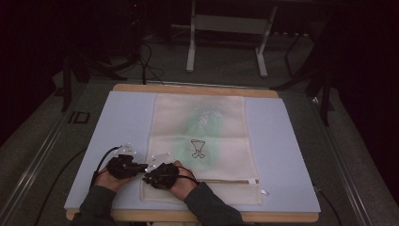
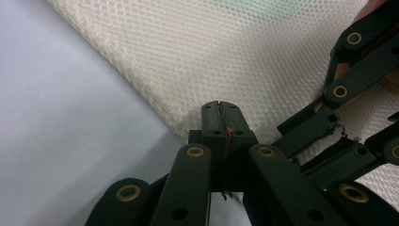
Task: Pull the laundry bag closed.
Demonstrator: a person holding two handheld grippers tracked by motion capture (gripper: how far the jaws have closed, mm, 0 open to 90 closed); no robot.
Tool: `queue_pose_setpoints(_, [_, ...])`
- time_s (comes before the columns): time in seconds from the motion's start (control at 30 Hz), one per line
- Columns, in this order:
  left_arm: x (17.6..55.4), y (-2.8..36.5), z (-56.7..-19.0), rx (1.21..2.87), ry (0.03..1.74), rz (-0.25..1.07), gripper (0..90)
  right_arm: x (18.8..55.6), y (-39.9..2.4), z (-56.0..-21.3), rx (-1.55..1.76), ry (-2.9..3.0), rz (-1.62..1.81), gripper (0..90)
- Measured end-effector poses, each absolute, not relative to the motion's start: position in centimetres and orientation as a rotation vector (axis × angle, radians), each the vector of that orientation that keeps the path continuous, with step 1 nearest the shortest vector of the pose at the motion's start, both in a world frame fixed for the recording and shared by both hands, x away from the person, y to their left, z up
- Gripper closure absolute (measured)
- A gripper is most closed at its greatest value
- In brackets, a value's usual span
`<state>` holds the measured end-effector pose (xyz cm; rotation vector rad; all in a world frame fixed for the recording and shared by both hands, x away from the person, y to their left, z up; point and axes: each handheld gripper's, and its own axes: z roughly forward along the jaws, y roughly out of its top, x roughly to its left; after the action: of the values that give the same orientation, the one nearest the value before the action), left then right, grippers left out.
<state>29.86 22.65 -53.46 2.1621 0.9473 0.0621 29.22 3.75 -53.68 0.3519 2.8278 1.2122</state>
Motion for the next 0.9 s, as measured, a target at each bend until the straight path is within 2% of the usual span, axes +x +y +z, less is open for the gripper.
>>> queue_pose_setpoints(0.9, [29.8, 22.9, -53.4, 2.192, 0.924, 0.050, 90.0, 29.1, 2.7, -53.2, 0.273, 2.831, 1.130, 82.4])
